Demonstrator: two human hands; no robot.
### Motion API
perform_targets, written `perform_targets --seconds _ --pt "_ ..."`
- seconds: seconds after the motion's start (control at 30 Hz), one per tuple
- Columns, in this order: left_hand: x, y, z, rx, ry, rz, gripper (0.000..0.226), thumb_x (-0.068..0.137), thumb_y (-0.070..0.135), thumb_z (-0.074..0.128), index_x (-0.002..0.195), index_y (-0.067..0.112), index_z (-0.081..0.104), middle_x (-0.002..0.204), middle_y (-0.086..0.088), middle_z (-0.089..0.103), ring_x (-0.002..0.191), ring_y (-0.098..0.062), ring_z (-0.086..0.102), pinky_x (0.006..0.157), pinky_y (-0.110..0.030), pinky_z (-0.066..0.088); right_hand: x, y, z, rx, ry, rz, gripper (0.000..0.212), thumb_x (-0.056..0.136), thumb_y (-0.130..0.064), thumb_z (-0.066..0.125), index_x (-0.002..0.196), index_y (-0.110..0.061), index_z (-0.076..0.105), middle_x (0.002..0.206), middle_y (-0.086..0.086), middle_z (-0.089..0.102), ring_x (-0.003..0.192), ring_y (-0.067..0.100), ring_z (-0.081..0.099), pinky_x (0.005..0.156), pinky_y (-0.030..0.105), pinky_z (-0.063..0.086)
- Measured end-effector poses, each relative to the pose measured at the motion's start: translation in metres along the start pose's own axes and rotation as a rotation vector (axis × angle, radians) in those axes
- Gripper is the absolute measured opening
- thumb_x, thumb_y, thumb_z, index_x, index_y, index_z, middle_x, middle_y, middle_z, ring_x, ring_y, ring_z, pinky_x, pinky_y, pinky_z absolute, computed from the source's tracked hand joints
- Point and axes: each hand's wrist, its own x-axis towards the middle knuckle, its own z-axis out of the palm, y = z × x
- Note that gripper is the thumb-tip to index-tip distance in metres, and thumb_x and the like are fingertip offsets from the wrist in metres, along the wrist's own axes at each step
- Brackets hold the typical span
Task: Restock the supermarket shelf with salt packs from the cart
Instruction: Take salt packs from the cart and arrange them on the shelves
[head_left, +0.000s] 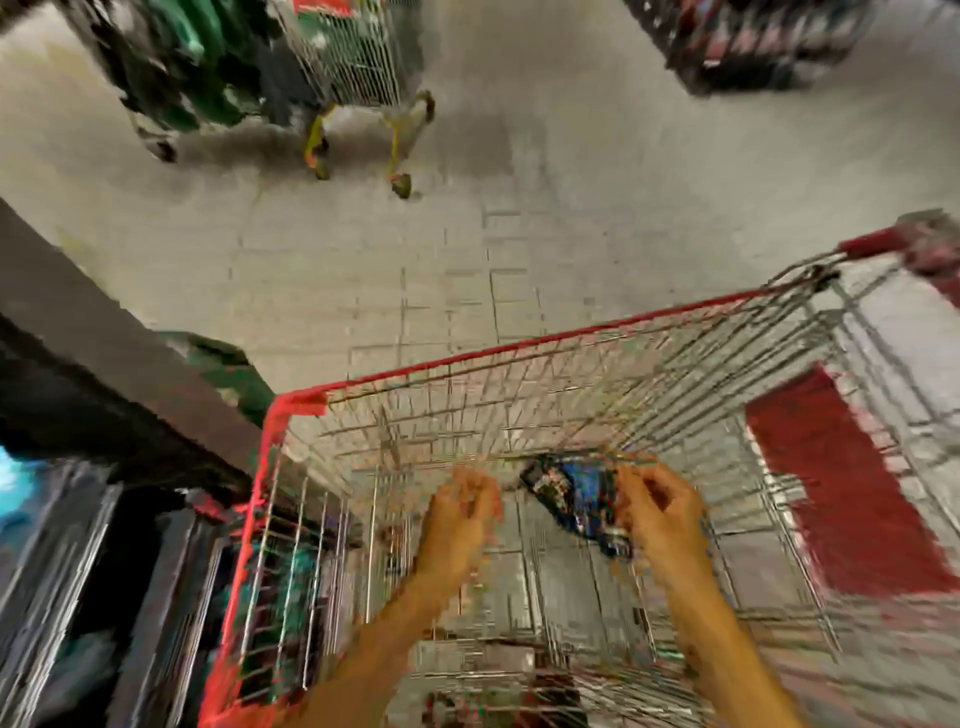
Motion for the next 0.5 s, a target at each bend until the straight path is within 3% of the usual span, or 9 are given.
perform_targets --seconds 0.1,0.17,0.23,0.3,0.4,0.5 --pt "0.049 -0.032 0.036 0.061 -0.019 -0.215 0.013 0.1 0.016 0.052 0.101 0.012 0.063 0.09 -0.012 0.069 0.064 -0.014 0.062 0.054 -0.029 0.049 0.037 0.046 -0.02 -0.024 0.134 0.103 0.012 0.1 -0.012 0.054 0.096 -0.005 0.064 0.069 0.008 0.058 0.062 0.021 0.049 0.054 0.027 0.039" --pt "0.086 -0.057 0.06 0.112 -0.019 -0.353 0.027 0.101 0.022 0.05 0.116 0.004 0.061 0.107 -0.019 0.068 0.078 -0.023 0.062 0.064 -0.034 0.053 0.067 0.088 -0.03 -0.099 0.189 0.163 0.017 0.1 -0.016 0.054 0.093 -0.003 0.063 0.063 0.005 0.056 0.057 0.02 0.048 0.052 0.028 0.039" --pt "0.12 -0.079 0.083 0.074 -0.012 -0.455 0.022 0.101 0.024 0.051 0.097 0.007 0.064 0.086 -0.011 0.069 0.06 -0.019 0.06 0.046 -0.023 0.047 0.094 0.134 -0.034 -0.186 0.196 0.241 0.021 0.099 -0.02 0.055 0.091 -0.002 0.063 0.068 0.008 0.057 0.064 0.027 0.052 0.059 0.036 0.041" --pt "0.153 -0.107 0.104 0.075 0.024 -0.54 0.027 0.1 0.026 0.051 0.08 0.011 0.062 0.068 -0.004 0.062 0.048 -0.016 0.054 0.038 -0.017 0.039 0.118 0.185 -0.035 -0.268 0.208 0.324 0.022 0.098 -0.02 0.056 0.09 -0.001 0.064 0.076 0.015 0.061 0.072 0.033 0.057 0.063 0.039 0.043" --pt "0.198 -0.156 0.132 0.131 0.041 -0.569 0.022 0.1 0.025 0.051 0.09 0.01 0.063 0.073 -0.004 0.064 0.054 -0.015 0.054 0.041 -0.021 0.043 0.142 0.257 -0.034 -0.375 0.085 0.425 0.019 0.099 -0.025 0.055 0.089 -0.01 0.061 0.079 0.009 0.064 0.077 0.031 0.062 0.068 0.037 0.048" --pt "0.247 -0.205 0.152 0.262 0.023 -0.558 0.023 0.099 0.027 0.052 0.099 0.007 0.063 0.084 -0.005 0.066 0.067 -0.015 0.06 0.054 -0.03 0.053 0.162 0.32 -0.026 -0.41 0.012 0.421 0.026 0.098 -0.022 0.057 0.073 -0.014 0.057 0.063 0.003 0.058 0.054 0.016 0.054 0.051 0.03 0.043"
